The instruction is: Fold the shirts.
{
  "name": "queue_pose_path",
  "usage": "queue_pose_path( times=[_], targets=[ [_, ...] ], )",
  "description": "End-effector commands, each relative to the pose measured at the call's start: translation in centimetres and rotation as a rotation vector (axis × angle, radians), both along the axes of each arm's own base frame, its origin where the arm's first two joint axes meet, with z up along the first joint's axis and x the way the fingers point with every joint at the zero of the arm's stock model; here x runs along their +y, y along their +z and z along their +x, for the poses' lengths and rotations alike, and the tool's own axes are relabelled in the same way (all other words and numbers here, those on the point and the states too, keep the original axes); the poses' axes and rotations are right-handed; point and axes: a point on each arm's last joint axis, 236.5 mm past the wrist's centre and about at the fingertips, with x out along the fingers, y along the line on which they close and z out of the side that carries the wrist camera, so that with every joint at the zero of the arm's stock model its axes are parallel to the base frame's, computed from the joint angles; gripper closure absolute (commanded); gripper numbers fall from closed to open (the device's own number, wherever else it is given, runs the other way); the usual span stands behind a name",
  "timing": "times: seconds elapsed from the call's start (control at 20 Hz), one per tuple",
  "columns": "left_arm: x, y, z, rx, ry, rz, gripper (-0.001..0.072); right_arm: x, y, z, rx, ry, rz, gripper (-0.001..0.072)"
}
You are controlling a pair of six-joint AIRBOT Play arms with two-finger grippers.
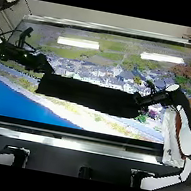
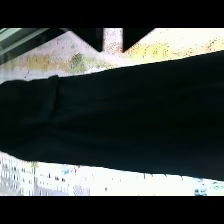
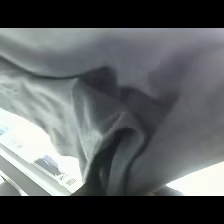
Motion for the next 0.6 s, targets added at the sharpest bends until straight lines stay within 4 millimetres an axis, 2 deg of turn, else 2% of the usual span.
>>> queue_pose_path(
  times=[0.0, 0.15, 0.3, 0.45, 0.55],
  targets=[
    [-4.0, -2.0, -2.2, 0.010, -0.155, 0.013, 0.0650, 0.5, 3.7, 0.1, -0.083, 0.003, -0.018, 0.0661],
    [-9.6, -6.0, -4.7, 0.042, -0.221, 0.005, 0.0682, 0.4, 8.2, -1.0, -0.113, -0.034, -0.040, 0.0661],
    [-16.3, -9.6, -5.7, 0.050, -0.214, -0.071, 0.0682, -0.6, 12.0, -3.3, -0.141, -0.057, -0.116, 0.0662],
    [-23.0, -11.2, -5.9, 0.108, -0.197, -0.206, 0.0682, -1.4, 15.3, -6.6, -0.154, -0.057, -0.182, 0.0662],
    [-27.0, -11.6, -6.8, 0.150, -0.236, -0.290, 0.0683, -1.8, 17.4, -8.4, -0.179, -0.075, -0.216, 0.0662]
  ],
)
